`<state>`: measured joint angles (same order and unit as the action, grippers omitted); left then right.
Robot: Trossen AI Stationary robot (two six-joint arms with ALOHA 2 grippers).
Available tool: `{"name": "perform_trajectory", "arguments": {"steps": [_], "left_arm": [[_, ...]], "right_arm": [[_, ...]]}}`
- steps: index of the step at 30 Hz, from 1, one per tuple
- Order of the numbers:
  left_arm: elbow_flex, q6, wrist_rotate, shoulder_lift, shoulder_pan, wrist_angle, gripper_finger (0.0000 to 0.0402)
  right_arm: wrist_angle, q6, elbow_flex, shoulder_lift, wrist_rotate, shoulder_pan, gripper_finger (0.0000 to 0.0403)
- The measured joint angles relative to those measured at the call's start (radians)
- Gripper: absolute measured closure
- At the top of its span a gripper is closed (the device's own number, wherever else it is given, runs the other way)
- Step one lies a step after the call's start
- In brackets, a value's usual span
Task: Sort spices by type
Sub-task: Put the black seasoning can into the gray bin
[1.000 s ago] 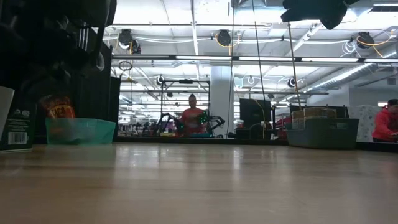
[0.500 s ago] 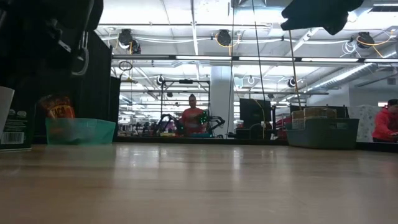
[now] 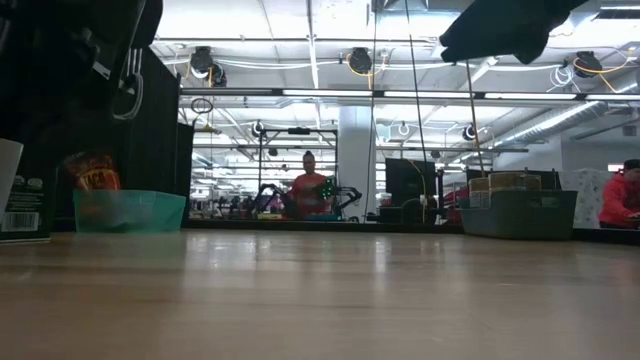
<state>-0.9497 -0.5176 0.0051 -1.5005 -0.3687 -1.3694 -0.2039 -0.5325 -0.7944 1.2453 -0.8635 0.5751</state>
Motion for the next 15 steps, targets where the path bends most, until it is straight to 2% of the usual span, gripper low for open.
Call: {"name": "perform_trajectory", "arguments": {"steps": [15], "left_arm": [[0.0,-0.041,-0.005,0.0,0.001,0.002,0.0401]], "right_arm": [[0.001,0.069,0.0,0.0,0.002,0.0,0.0243]]}}
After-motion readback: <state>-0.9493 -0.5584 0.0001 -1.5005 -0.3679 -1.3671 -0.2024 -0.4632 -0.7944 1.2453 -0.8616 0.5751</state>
